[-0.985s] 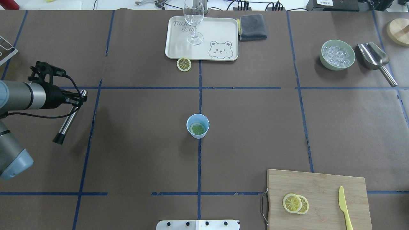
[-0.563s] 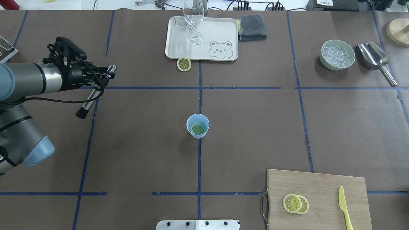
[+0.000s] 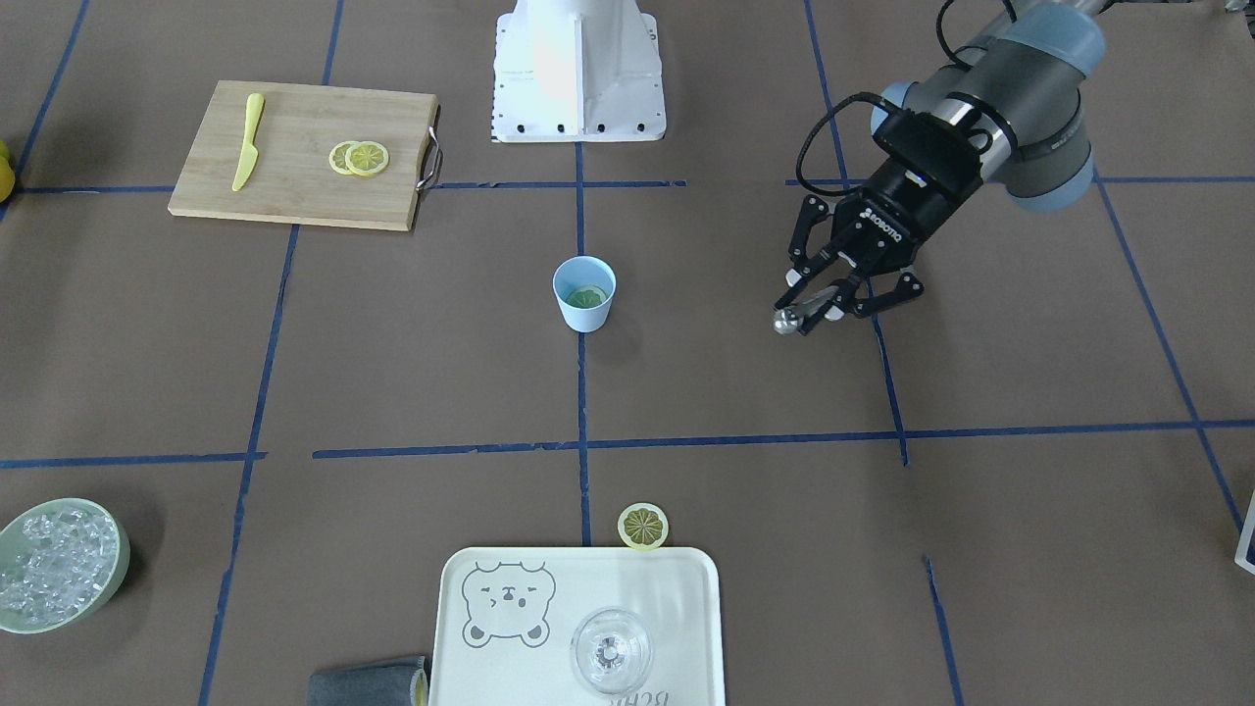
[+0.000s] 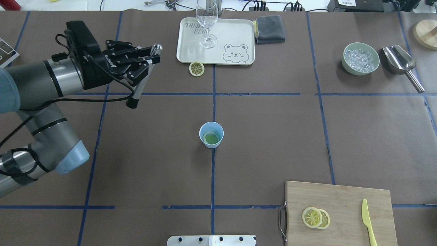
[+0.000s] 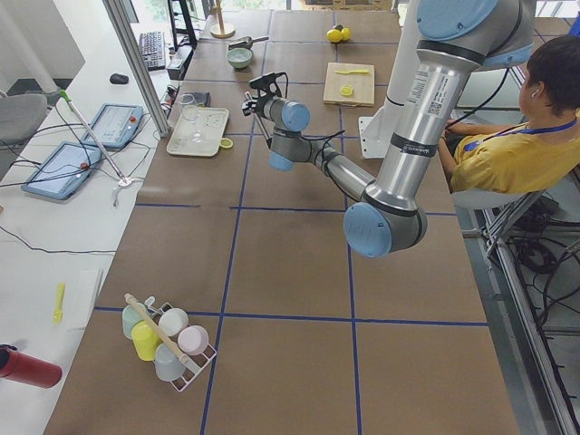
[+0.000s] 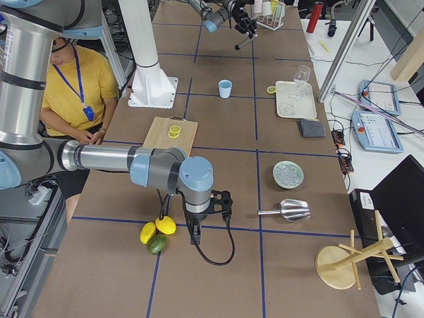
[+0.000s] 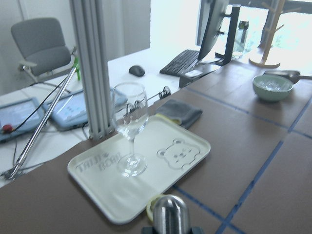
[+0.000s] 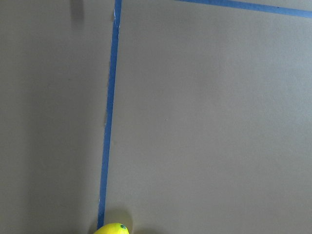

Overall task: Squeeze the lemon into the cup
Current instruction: 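Carry the muddler with the left gripper over the blue cup, then lower the muddler into the cup and press down on the lemon slice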

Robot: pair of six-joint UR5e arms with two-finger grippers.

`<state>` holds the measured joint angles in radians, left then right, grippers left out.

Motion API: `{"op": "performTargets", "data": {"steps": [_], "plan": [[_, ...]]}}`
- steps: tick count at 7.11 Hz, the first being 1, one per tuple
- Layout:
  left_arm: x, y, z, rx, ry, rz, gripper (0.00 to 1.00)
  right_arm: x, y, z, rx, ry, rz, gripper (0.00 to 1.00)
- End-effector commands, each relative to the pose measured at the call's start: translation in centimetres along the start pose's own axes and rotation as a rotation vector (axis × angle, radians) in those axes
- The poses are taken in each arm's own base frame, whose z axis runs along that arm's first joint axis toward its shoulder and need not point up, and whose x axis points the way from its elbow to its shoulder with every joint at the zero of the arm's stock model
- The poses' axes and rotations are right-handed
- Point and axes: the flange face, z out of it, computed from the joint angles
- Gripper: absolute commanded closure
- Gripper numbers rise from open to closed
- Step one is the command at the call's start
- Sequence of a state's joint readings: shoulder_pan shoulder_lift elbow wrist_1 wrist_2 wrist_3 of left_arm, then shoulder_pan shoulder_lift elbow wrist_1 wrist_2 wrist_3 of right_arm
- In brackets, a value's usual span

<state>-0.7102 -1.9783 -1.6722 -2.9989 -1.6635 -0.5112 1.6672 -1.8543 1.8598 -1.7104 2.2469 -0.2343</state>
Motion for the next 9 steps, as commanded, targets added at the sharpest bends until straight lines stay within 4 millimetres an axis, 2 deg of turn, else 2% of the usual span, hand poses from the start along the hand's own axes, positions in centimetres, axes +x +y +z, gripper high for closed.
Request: {"op": "performTargets", "data": {"steps": [1,2,3,4,5,9], "plan": [[8.6,-2.3,4.8,0.223,0.048,-0.065,1.00,0.2,0.2,0.0,0.001,0.001,0.006,0.00],[10.3,-2.3,6.8,0.254,0.051,-0.083,1.00,0.3,0.2,-0.1,0.003,0.002,0.011,0.00],[10.3,-2.1,8.1,0.293,0.070,-0.087,1.00,0.4,0.2,-0.2,0.007,0.003,0.014,0.00],[10.5,0.8,8.6,0.334,0.095,-0.025,1.00,0.4,0.2,-0.3,0.008,0.003,0.019,0.00],[12.2,4.1,8.9,0.370,0.081,0.034,1.00,0.5,0.3,-0.4,0.010,0.003,0.022,0.00],[13.8,9.7,10.2,0.291,0.035,0.027,1.00,1.0,0.5,-0.1,0.007,-0.001,0.026,0.00]]}}
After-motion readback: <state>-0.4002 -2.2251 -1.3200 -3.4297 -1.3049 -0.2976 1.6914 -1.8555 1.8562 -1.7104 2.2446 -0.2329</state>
